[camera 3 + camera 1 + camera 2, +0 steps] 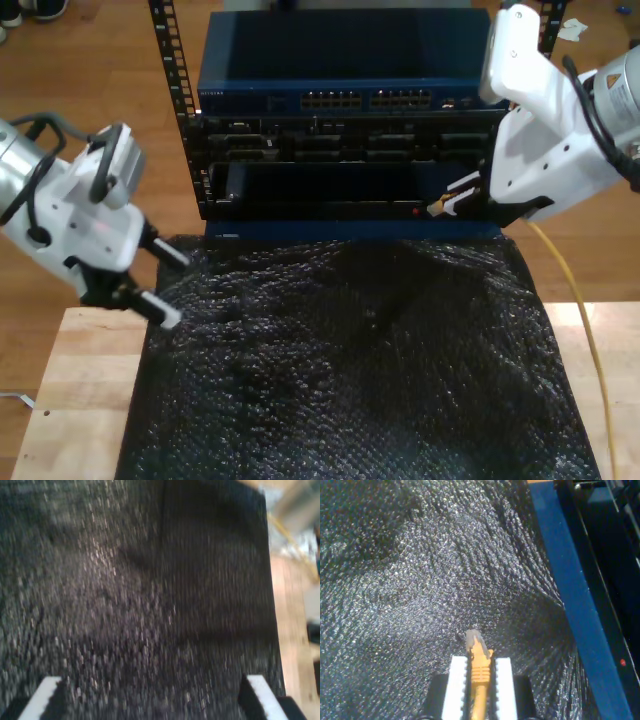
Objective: Grab the cable and plug it in
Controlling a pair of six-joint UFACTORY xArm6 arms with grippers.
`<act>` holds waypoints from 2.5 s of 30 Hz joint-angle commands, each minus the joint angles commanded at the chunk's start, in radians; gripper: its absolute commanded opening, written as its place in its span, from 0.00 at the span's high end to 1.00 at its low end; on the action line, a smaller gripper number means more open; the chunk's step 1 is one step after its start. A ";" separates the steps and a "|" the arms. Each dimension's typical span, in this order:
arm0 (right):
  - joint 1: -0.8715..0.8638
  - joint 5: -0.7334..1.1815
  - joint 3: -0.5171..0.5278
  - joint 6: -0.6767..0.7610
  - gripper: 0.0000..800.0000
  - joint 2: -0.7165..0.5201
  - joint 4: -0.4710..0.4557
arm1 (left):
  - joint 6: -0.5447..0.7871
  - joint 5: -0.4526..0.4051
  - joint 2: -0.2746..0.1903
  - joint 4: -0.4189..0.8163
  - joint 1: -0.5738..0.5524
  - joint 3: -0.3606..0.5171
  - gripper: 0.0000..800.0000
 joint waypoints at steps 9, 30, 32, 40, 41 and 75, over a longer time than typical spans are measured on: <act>-0.041 0.023 -0.003 0.000 1.00 0.037 -0.011 | 0.167 0.038 -0.015 0.153 0.126 0.011 0.00; -0.046 0.023 0.005 0.003 1.00 0.083 -0.055 | 0.750 0.138 -0.086 0.408 0.569 0.172 0.00; -0.044 0.023 0.006 0.015 1.00 0.086 -0.057 | 0.810 0.138 -0.089 0.434 0.617 0.199 0.00; -0.044 0.023 0.005 0.021 1.00 0.094 -0.055 | 1.040 0.130 -0.094 0.520 0.833 0.316 0.00; -0.046 0.023 0.005 0.023 1.00 0.094 -0.055 | 1.053 0.129 -0.094 0.525 0.848 0.333 0.00; -0.051 0.037 0.071 0.043 1.00 0.064 -0.058 | 1.335 -0.364 -0.196 0.612 1.048 0.749 0.00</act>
